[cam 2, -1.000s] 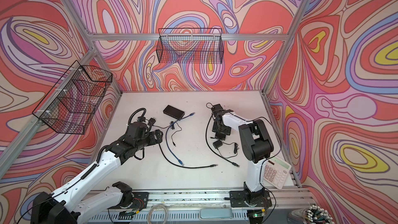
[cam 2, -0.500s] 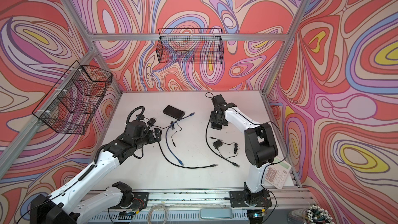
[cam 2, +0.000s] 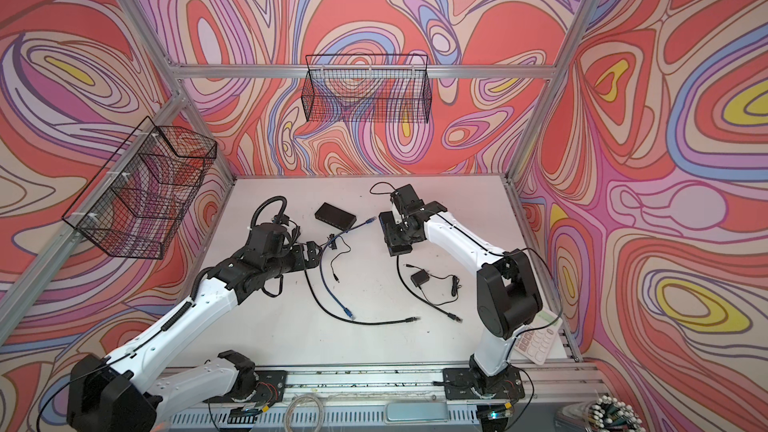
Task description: Insert the plug into the switch port
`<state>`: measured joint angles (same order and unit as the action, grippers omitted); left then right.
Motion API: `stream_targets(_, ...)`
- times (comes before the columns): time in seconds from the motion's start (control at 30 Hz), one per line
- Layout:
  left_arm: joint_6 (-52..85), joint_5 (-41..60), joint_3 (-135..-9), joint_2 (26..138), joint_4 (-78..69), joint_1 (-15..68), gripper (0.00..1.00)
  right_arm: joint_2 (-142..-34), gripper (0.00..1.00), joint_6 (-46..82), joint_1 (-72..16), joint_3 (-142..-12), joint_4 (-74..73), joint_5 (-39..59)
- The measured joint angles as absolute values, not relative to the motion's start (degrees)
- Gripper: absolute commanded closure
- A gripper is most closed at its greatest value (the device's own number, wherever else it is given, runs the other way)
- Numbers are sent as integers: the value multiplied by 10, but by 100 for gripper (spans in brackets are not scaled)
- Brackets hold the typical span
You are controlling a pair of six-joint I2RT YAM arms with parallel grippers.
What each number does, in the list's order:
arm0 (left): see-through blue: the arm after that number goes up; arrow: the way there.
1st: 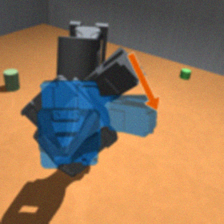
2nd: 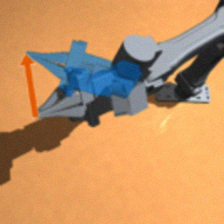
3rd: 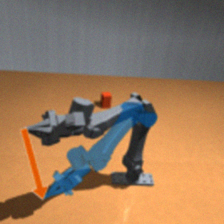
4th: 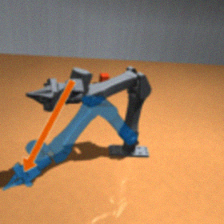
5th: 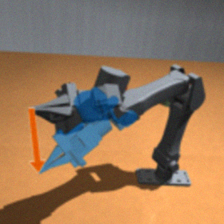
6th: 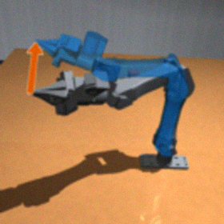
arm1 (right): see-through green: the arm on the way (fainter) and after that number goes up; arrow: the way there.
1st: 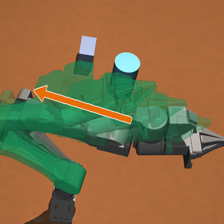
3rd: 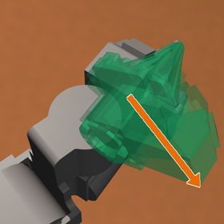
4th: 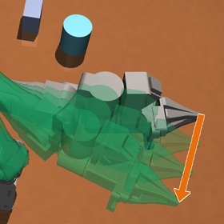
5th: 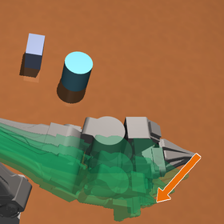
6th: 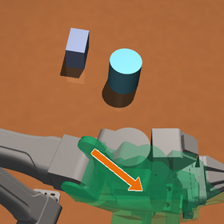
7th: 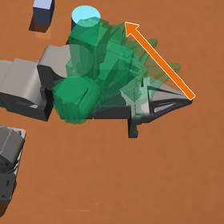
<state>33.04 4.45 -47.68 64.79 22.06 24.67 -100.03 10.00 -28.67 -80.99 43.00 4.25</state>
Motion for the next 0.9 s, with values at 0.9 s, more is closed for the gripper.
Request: stream_targets(0.9,490,213,-431,722,-30,248,6,-985,67,98,-430,-809,335,111)
